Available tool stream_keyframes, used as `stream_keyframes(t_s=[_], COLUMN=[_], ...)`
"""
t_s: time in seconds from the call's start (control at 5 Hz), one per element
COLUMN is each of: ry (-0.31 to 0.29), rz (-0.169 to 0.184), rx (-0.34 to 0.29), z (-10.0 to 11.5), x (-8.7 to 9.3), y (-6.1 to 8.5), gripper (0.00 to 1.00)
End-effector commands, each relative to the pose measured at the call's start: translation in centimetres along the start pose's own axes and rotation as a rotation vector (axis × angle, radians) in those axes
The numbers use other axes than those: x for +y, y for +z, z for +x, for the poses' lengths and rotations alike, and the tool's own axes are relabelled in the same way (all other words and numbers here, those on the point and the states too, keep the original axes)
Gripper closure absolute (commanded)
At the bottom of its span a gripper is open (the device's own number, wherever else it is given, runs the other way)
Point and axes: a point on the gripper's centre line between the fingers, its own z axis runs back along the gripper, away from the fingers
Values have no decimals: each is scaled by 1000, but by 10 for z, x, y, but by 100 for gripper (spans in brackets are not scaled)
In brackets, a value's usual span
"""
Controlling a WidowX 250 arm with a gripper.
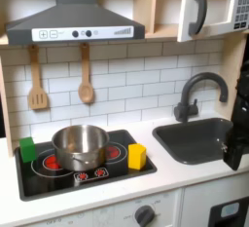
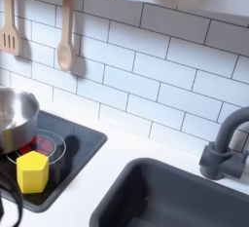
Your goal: Close microwave
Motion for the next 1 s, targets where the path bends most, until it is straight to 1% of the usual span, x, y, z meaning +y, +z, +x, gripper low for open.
stream_keyframes(t_s=[0.0, 0.2, 0.4, 0.6, 0.8], ry=[2, -2, 2, -11, -41], rz=[0, 10, 0, -6, -1], rx=[2, 6, 19, 28, 20], z=[0, 4, 5, 9, 19], x=[0, -1, -1, -1, -3], y=[0, -2, -4, -7, -6], gripper=[0, 0, 0, 0, 0])
